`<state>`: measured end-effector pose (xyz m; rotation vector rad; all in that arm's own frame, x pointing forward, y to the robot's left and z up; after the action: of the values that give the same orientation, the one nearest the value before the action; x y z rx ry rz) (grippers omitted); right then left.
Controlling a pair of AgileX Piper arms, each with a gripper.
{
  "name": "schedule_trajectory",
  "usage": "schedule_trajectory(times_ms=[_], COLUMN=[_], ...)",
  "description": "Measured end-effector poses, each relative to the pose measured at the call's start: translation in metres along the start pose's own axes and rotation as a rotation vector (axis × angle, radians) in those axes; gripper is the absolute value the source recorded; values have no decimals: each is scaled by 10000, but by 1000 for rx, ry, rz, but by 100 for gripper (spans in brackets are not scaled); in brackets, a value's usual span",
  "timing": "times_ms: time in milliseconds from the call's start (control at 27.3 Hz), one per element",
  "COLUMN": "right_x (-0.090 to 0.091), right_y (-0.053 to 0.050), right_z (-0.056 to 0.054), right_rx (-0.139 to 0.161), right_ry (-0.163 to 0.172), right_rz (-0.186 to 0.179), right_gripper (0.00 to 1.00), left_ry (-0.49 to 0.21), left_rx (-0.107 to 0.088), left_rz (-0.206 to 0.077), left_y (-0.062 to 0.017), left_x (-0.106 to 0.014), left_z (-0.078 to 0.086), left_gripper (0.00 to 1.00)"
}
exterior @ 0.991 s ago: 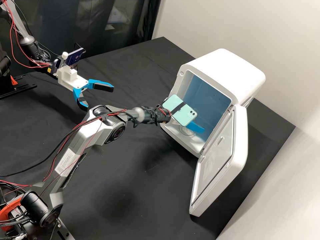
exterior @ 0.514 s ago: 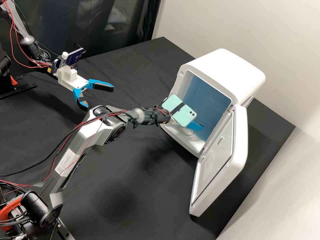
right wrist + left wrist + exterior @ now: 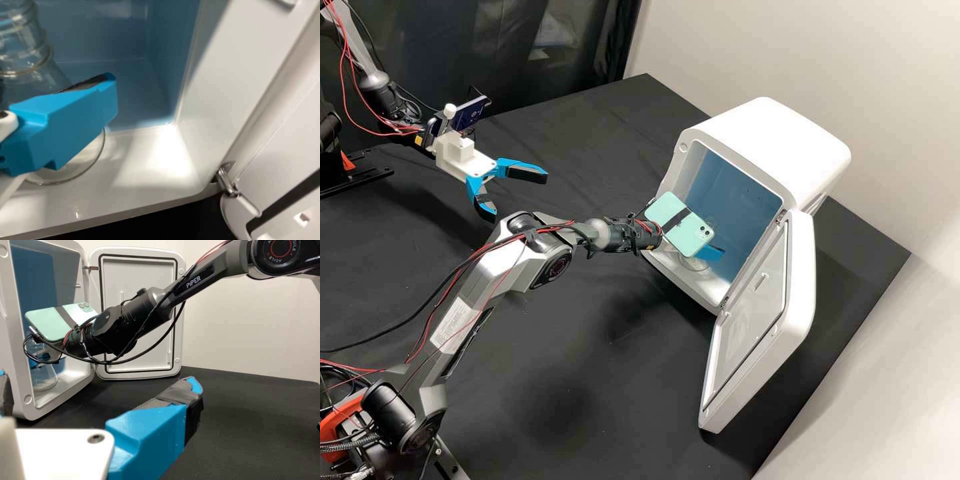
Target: Take the flask out of the incubator
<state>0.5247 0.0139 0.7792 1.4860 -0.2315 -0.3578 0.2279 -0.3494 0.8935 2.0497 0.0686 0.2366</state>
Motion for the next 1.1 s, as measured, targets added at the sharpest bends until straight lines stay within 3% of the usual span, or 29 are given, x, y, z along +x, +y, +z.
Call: schedule_trajectory(times_ms=[110, 220, 770, 1101], right_x=[5, 10, 10, 10], right_y=[6, 20, 20, 20], right_z=[31, 45, 43, 41], right_rx=[-11, 3, 1, 25], right_ry=[-2, -4, -2, 0], right_rz=[0, 2, 2, 2], right_gripper=[0, 0, 0, 0], left_ry=[0, 0, 0, 0], left_rx=[0, 0, 0, 0], left_rz=[0, 0, 0, 0], left_y=[0, 0, 0, 0], left_x=[0, 0, 0, 0], left_z=[0, 0, 0, 0], left_gripper=[100, 100, 100, 100])
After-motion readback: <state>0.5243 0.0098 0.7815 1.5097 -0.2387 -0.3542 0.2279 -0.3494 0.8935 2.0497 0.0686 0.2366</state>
